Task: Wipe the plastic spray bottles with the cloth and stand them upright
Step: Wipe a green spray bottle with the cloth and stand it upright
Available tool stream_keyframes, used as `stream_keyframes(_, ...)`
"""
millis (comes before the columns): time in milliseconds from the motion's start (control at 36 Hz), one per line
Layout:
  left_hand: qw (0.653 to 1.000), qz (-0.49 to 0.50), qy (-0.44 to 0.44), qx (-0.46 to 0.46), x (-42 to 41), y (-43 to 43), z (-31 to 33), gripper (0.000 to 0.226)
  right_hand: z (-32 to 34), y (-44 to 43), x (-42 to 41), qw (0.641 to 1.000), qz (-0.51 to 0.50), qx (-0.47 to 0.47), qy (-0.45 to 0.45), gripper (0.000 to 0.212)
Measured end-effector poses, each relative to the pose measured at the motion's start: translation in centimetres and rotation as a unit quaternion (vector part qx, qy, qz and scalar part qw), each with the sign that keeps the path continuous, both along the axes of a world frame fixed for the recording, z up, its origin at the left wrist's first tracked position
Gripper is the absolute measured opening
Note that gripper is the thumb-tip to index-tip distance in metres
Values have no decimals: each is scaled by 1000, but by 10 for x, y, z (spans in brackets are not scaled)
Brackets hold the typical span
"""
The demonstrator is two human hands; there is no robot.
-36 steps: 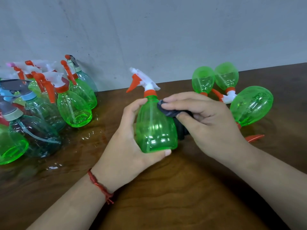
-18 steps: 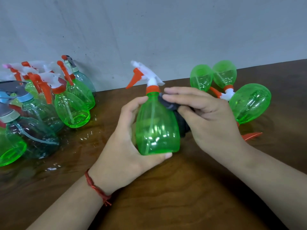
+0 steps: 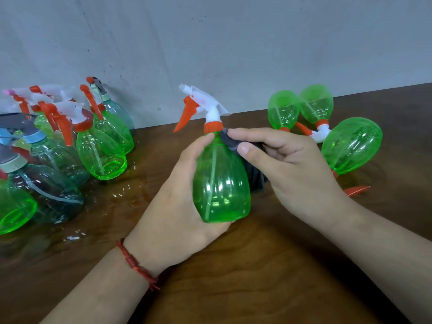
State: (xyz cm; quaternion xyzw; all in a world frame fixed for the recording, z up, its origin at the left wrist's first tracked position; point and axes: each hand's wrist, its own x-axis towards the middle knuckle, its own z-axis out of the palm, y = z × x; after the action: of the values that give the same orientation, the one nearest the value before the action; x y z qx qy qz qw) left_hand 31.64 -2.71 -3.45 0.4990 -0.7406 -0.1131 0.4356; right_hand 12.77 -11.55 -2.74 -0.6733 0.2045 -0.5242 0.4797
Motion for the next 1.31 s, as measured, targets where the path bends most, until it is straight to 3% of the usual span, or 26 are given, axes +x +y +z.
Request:
stream_keyframes(139,999,28,-22,-7,3,0,-2,116,-2,1,0,999,5,-32,20,33)
stream_keyframes(417,982,161,97,32,16,-5,-5,115,-7,11,-1,965,-17,-209,157,29)
stream_keyframes(528,983,139,114,38,13,-6,-3,113,-9,9,-1,972,-20,-186,144,29)
stream_keyframes(694,996,24,70,46,3,2,0,119,-5,-6,2,998,-22,-31,40,30)
stream_keyframes(833,985,-72,138,79,-3,3,-1,127,4,-9,-4,994,51,81,-62,26)
stream_keyframes(1111,998,-21,29,53,4,0,-3,121,-4,-9,-2,1000,-3,12,0,27)
stream_keyframes(1306,994,91,61,18,17,-8,-10,120,-11,2,0,989,-6,-119,82,26)
